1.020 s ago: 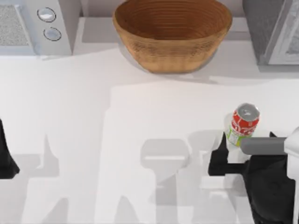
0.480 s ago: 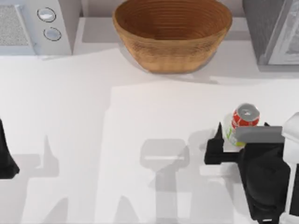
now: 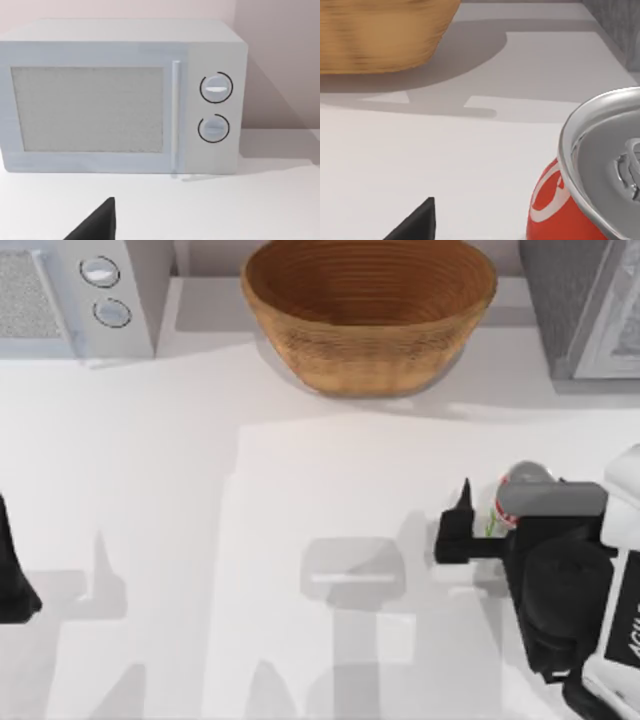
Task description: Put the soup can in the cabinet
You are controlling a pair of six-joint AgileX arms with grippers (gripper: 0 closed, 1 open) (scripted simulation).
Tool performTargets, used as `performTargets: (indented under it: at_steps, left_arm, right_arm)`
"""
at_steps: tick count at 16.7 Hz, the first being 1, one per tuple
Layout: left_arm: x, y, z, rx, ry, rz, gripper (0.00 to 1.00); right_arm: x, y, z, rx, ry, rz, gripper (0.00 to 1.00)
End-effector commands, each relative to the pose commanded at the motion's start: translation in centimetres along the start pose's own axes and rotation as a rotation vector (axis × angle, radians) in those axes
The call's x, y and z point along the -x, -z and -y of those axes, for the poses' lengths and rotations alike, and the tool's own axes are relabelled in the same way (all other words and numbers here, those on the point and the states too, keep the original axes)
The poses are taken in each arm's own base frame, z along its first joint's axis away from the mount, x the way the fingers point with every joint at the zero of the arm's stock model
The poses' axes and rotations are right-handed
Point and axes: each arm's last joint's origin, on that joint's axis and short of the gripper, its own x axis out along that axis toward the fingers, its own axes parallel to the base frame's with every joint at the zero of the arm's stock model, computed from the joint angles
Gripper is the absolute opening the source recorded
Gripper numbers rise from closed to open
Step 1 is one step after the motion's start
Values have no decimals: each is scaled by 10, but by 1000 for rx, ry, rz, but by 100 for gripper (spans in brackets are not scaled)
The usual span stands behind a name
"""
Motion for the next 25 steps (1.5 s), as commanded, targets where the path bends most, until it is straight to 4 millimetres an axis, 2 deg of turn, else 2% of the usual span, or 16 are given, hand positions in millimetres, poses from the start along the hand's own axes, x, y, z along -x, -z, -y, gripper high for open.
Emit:
performTargets:
  at_steps: [1, 14, 25]
  left_arm:
    - [0, 0, 0, 0, 0, 0, 100]
    - [0, 0, 0, 0, 0, 0, 100]
    - [0, 0, 0, 0, 0, 0, 100]
  right_arm:
    - [0, 0, 0, 0, 0, 0, 100]
    - [0, 0, 0, 0, 0, 0, 2]
    - [0, -3, -1, -3, 0, 2, 0]
